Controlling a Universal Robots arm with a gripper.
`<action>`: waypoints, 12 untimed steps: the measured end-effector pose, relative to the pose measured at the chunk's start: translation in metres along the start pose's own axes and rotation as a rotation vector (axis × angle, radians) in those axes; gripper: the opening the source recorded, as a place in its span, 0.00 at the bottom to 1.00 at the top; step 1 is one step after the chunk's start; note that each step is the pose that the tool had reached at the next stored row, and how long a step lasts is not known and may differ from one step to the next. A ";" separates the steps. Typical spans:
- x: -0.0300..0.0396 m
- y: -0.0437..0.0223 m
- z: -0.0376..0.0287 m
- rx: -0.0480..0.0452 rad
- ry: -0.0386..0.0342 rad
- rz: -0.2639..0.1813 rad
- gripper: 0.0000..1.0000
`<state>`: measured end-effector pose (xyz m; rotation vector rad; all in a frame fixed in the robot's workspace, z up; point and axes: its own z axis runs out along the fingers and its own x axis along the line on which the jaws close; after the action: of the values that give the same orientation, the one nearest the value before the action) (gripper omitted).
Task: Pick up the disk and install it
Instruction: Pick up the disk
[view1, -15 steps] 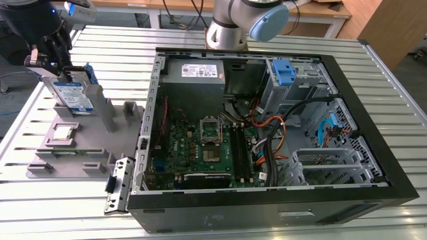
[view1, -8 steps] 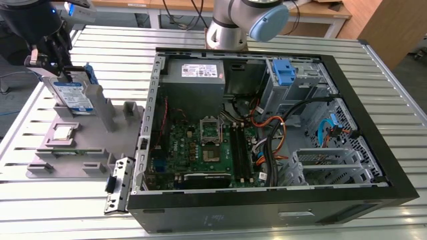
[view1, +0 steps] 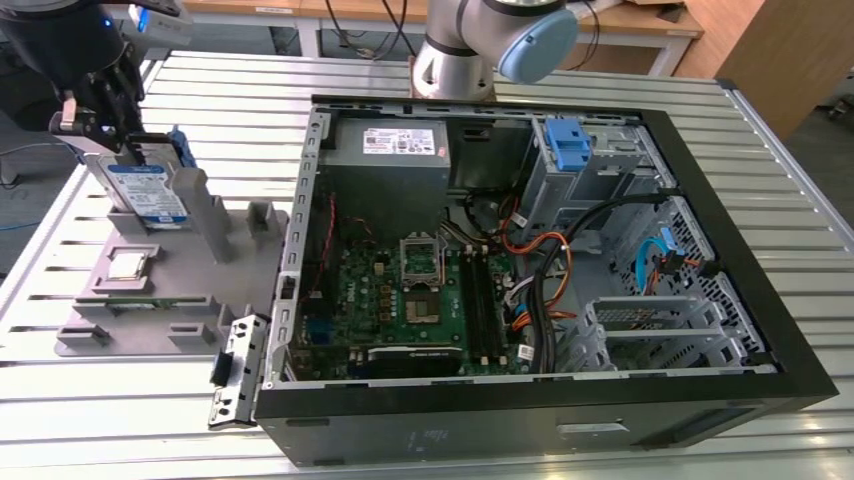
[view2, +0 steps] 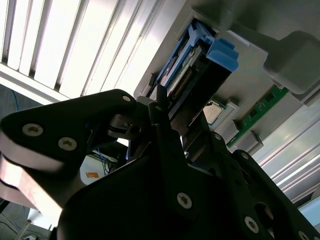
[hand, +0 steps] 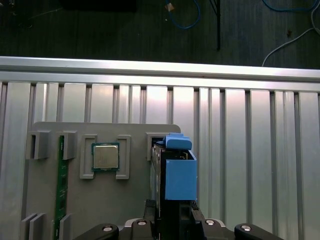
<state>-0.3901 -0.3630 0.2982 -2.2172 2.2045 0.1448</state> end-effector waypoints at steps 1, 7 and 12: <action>0.0000 0.0000 0.0000 0.0001 0.0000 0.000 0.35; 0.0000 0.0000 -0.0004 0.0003 -0.0001 0.000 0.35; -0.0005 0.0004 -0.0070 0.0001 -0.0001 0.000 0.35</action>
<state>-0.3901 -0.3630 0.3053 -2.2172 2.2045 0.1448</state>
